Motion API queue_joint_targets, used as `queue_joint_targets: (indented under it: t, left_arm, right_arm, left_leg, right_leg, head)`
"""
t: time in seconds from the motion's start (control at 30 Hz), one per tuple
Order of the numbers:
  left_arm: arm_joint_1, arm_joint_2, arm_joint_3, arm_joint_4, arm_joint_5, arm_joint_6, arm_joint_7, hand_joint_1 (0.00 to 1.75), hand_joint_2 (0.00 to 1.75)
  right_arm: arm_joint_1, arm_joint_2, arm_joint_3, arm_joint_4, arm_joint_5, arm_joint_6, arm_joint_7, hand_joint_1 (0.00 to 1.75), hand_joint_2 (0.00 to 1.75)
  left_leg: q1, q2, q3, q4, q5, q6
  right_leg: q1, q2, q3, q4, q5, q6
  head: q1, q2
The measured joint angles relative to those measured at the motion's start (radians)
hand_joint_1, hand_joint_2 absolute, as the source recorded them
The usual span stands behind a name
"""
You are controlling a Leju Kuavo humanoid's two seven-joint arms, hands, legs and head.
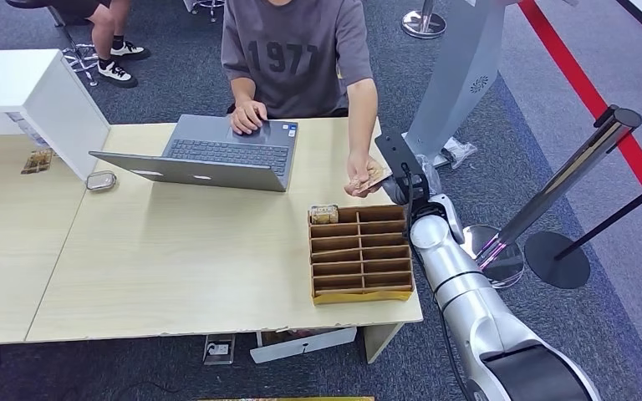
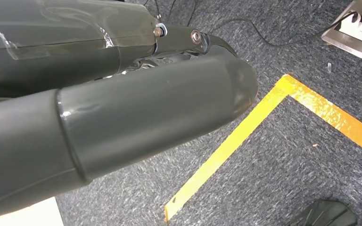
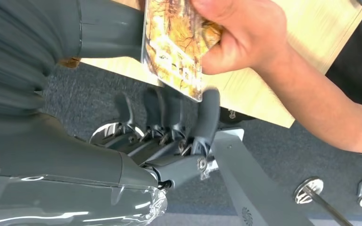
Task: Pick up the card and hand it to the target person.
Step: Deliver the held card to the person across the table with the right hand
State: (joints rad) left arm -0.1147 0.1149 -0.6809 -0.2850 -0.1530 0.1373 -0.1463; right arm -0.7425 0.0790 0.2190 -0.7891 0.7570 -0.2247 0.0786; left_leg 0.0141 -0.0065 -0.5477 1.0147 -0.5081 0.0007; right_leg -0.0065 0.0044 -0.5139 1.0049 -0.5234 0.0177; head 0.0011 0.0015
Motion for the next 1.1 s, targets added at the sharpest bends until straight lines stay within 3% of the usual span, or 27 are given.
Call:
queue_joint_targets:
  t: [0.8, 1.1]
  left_arm:
    - [0.000, -0.009, 0.013, 0.000, 0.000, 0.003, 0.000, 0.00, 0.00]
    - [0.004, -0.015, 0.018, 0.003, 0.000, 0.014, 0.000, 0.00, 0.00]
  right_arm:
    - [0.014, 0.009, 0.000, -0.022, 0.047, -0.019, 0.010, 0.00, 1.75]
    - [0.075, 0.016, -0.006, -0.133, 0.035, -0.082, -0.049, 0.00, 1.75]
  left_leg:
    - [0.000, 0.000, 0.000, 0.000, 0.000, 0.000]
    - [0.000, 0.000, 0.000, 0.000, 0.000, 0.000]
  right_leg:
    - [0.000, 0.000, 0.000, 0.000, 0.000, 0.000]
    - [0.000, 0.000, 0.000, 0.000, 0.000, 0.000]
  head:
    - [0.000, 0.000]
    - [0.000, 0.000]
